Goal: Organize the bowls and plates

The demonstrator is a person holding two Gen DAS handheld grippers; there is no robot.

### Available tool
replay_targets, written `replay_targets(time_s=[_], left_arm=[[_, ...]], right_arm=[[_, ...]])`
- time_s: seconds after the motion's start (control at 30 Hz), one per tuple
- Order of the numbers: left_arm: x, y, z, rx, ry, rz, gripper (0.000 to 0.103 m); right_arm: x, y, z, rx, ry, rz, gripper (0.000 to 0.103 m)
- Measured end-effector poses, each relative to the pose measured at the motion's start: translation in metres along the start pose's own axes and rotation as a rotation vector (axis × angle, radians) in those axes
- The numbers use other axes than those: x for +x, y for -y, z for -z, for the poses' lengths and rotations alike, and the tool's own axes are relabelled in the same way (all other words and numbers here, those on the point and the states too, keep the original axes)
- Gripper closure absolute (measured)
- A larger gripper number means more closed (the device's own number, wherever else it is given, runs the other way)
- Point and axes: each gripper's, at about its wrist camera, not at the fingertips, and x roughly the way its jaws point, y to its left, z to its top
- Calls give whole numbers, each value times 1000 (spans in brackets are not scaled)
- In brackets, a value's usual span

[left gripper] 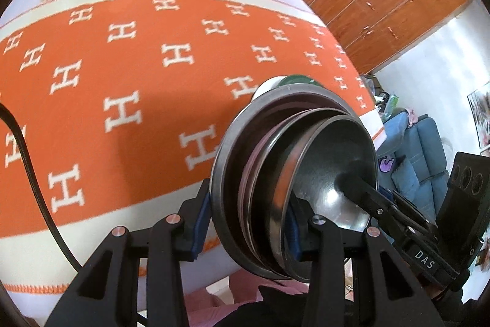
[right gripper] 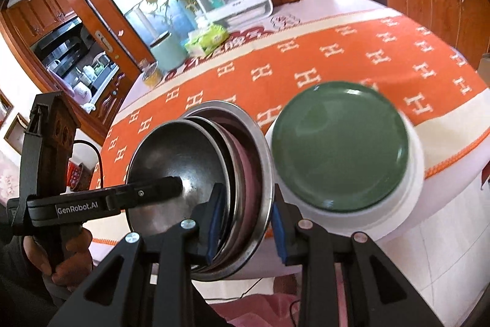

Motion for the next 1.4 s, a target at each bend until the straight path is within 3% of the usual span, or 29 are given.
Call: replay_targets(time_s=[0.33, 0.7, 0.97, 1.4], left_arm=[[18, 46, -22, 67, 34, 11, 63], [51, 86, -48, 77, 18, -22, 63], [81, 109, -66, 41, -13, -63, 63], [128, 125, -78, -111, -78, -165, 63]], right_arm=[[-13, 37, -22, 6, 55, 41, 74], [-12, 82, -52, -3, 35, 49, 74], [3, 117, -76, -26, -46, 46, 74], [39, 155, -103, -140, -228, -24, 70]])
